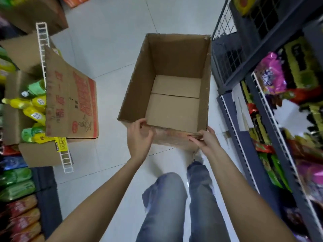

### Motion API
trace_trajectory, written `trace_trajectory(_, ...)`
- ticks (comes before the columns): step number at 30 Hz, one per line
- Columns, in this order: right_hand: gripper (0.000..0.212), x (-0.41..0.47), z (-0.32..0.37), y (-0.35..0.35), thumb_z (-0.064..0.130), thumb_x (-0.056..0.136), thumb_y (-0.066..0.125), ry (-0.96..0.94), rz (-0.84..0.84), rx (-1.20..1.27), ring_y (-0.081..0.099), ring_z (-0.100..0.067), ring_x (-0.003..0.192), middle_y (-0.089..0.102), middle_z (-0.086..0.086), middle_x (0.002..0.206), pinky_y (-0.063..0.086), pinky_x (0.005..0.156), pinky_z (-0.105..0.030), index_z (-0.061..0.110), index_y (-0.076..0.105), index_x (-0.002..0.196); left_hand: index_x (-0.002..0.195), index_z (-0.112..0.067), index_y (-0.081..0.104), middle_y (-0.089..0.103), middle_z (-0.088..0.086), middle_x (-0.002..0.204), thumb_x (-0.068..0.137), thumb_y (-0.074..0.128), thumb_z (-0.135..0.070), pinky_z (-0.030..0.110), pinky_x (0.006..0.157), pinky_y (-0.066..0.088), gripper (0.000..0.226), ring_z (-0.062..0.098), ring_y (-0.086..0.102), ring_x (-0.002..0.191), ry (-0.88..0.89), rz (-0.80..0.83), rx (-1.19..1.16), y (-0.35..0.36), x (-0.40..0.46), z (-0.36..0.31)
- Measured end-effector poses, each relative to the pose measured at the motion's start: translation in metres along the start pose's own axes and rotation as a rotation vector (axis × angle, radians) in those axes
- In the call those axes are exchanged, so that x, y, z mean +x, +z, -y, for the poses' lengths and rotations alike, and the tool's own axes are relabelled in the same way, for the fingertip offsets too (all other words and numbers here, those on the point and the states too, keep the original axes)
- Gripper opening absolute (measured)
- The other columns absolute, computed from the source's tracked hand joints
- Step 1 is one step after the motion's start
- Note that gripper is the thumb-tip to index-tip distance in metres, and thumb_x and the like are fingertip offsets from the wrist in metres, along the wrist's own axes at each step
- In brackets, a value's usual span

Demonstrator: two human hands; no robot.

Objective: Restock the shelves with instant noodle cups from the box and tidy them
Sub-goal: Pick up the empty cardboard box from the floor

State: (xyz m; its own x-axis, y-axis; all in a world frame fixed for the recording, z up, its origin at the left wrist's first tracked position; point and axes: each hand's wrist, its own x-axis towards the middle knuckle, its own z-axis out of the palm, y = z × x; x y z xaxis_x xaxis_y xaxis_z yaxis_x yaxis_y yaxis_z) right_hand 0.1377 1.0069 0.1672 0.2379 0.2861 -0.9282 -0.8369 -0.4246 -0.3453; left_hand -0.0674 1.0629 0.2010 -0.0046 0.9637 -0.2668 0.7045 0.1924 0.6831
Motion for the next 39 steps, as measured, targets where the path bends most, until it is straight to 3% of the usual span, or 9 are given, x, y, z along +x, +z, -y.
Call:
trace_trajectory(3,0.061,0.021,0.048,0.011,-0.014,0.089,0.044,0.004,0.03,-0.011,0.048,-0.044,0.12,0.05,-0.016,0.109,0.052,0.084,-0.048,0.014,0.032,0.141,0.122,-0.022,0.056,0.054,-0.002,0.126,0.061,0.071,-0.015,0.032,0.099,0.025,0.062,0.021,0.041,0.123,0.343,0.17,0.481,0.028,0.046,-0.002)
trace_trajectory(7,0.063,0.065,0.104,0.036,-0.017,0.088,0.042,-0.005,0.047,-0.033,0.045,-0.043,0.12,0.048,-0.012,0.097,0.047,0.095,-0.053,0.015,0.031,0.141,0.092,-0.022,0.067,0.068,-0.001,0.085,0.058,0.076,-0.01,0.037,0.084,0.025,0.037,0.026,0.06,0.084,0.512,0.102,0.877,0.06,0.12,-0.018)
trace_trajectory(11,0.054,0.125,0.151,0.061,-0.018,0.085,0.041,-0.047,0.025,-0.126,0.055,-0.035,0.102,0.054,-0.012,0.098,0.05,0.089,-0.052,0.01,0.043,0.132,0.074,-0.022,0.069,0.068,-0.001,0.065,0.076,0.066,-0.011,0.032,0.069,0.033,0.011,0.024,0.058,0.061,0.539,0.237,0.832,0.101,0.193,-0.033)
trace_trajectory(14,0.021,0.183,0.183,0.084,-0.016,0.086,0.04,-0.054,-0.059,-0.105,0.054,-0.027,0.078,0.054,-0.011,0.087,0.049,0.089,-0.052,-0.001,0.053,0.093,0.067,-0.023,0.067,0.063,-0.003,0.055,0.073,0.054,-0.018,0.026,0.059,0.037,0.016,0.021,0.056,0.049,0.652,0.299,0.854,0.14,0.238,-0.029)
trace_trajectory(17,0.02,0.243,0.205,0.099,-0.012,0.086,0.044,-0.006,-0.155,-0.022,0.053,-0.026,0.071,0.053,-0.015,0.085,0.058,0.072,-0.043,0.002,0.049,0.073,0.07,-0.025,0.069,0.063,-0.004,0.057,0.069,0.061,-0.017,0.025,0.057,0.039,0.011,0.019,0.058,0.049,0.647,0.342,0.832,0.182,0.276,-0.025)
trace_trajectory(24,0.006,0.326,0.234,0.079,-0.005,0.084,0.053,0.021,-0.208,0.051,0.063,-0.025,0.085,0.062,-0.013,0.088,0.056,0.081,-0.041,-0.001,0.057,0.086,0.083,-0.029,0.074,0.068,-0.006,0.069,0.064,0.076,-0.008,0.026,0.06,0.044,0.029,0.018,0.064,0.058,0.508,0.494,0.803,0.259,0.306,-0.032)
trace_trajectory(31,0.007,0.347,0.255,0.06,0.003,0.089,0.052,0.093,-0.276,-0.001,0.061,-0.015,0.076,0.062,-0.005,0.085,0.054,0.055,-0.027,0.006,0.058,0.093,0.075,-0.035,0.074,0.062,-0.009,0.063,0.049,0.088,-0.013,0.017,0.045,0.03,0.037,0.014,0.059,0.052,0.409,0.554,0.904,0.293,0.303,-0.054)
trace_trajectory(35,0.023,0.35,0.251,0.055,0.003,0.091,0.05,0.1,-0.304,0.027,0.057,-0.015,0.081,0.059,-0.007,0.109,0.051,0.077,-0.03,0.009,0.052,0.113,0.112,-0.033,0.066,0.064,-0.004,0.101,0.089,0.058,-0.012,0.025,0.058,0.035,0.032,0.02,0.06,0.09,0.406,0.625,0.922,0.303,0.294,-0.05)
trace_trajectory(39,0.014,0.346,0.247,0.044,0.002,0.091,0.051,0.096,-0.355,0.065,0.057,-0.017,0.08,0.059,-0.009,0.097,0.051,0.089,-0.034,0.006,0.058,0.103,0.092,-0.036,0.073,0.065,-0.009,0.081,0.072,0.078,-0.019,0.018,0.048,0.03,0.026,0.013,0.062,0.071,0.472,0.6,0.897,0.303,0.293,-0.057)
